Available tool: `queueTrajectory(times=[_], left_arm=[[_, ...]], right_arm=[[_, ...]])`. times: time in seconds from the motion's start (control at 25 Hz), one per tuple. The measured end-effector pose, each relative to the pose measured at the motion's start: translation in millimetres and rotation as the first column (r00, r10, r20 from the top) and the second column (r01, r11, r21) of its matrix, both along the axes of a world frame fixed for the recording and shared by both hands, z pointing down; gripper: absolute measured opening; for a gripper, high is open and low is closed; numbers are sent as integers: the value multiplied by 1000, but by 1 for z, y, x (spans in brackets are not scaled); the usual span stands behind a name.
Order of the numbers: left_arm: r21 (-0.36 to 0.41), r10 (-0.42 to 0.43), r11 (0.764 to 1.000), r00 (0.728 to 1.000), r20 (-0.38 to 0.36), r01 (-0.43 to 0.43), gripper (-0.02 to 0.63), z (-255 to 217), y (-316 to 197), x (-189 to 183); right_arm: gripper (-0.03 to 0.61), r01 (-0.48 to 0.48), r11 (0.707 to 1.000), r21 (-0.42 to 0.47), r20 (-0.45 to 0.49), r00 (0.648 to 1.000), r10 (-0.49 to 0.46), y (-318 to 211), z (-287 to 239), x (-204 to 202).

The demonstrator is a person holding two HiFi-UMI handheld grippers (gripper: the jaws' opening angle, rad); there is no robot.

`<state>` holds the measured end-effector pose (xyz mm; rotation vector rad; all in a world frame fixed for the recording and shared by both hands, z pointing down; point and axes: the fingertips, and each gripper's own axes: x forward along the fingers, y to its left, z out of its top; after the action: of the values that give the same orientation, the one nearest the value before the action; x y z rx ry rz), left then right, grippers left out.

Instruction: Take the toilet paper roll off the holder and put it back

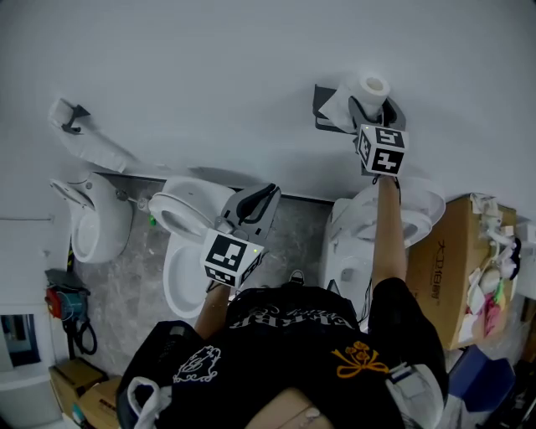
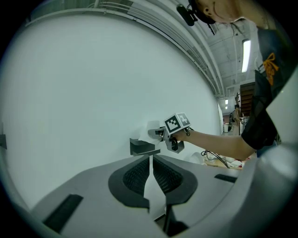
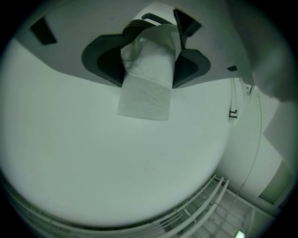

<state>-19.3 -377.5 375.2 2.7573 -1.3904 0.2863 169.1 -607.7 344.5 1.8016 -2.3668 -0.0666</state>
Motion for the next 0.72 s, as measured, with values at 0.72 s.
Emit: queueTrajectory(times=[0.72], left_arm=[[-31,64,997,998,-10,-64,37,7,15,14]], right_arm=[[339,54,997,56,45,997,-57,75,-12,-7]])
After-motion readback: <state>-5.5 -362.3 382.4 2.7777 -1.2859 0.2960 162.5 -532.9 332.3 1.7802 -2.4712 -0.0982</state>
